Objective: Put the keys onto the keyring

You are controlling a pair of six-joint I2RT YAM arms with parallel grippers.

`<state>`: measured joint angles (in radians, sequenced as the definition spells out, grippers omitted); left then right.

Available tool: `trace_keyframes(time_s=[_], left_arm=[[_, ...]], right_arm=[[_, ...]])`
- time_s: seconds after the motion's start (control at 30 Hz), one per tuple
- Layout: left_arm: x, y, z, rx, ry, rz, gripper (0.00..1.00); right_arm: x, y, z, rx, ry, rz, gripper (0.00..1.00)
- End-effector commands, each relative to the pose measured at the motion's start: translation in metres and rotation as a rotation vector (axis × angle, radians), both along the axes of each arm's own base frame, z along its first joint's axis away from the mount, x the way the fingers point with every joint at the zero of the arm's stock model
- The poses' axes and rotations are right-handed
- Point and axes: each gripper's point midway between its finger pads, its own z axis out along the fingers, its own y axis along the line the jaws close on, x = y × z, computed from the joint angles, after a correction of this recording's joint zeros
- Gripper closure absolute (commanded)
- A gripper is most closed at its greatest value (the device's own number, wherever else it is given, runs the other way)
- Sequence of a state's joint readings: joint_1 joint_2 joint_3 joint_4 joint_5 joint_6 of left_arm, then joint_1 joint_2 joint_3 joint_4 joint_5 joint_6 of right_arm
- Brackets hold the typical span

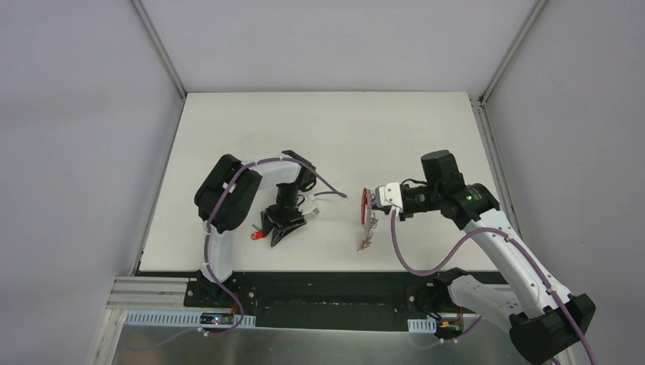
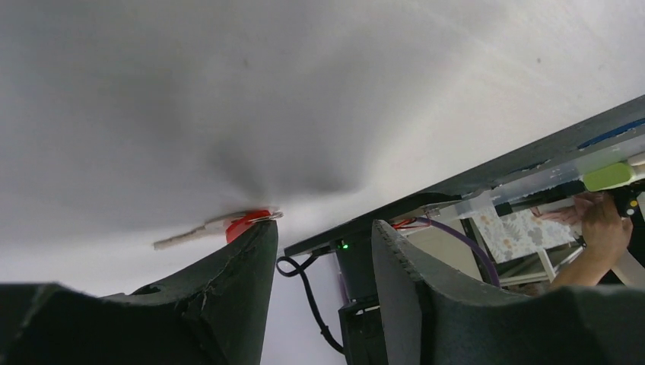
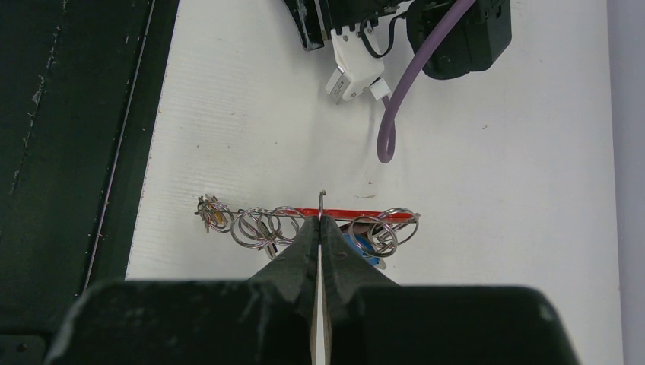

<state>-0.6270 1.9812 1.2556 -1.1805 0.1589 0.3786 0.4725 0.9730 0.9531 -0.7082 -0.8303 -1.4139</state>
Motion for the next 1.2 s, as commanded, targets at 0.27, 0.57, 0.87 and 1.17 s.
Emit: trace_keyframes(time_s=[0.27, 0.57, 0.87, 1.17], left_arm=[[0.001, -0.009, 0.001, -0.008, 0.093, 0.046, 0.5], [0.01, -0.043, 0.003, -0.086, 0.082, 0.022, 0.5], [0.016, -0.081, 0.013, -0.21, 0.027, 0.004, 0.51], [0.035, -0.058, 0.033, -0.229, -0.228, -0.082, 0.49]], right_arm=[[-0.001, 0.004, 0.011, 0.046, -0.035, 0.023, 1.0], [0.0, 0.004, 0.013, 0.045, -0.041, 0.018, 1.0], [0.001, 0.002, 0.013, 0.042, -0.049, 0.01, 1.0], [0.001, 0.002, 0.013, 0.04, -0.05, 0.01, 1.0]])
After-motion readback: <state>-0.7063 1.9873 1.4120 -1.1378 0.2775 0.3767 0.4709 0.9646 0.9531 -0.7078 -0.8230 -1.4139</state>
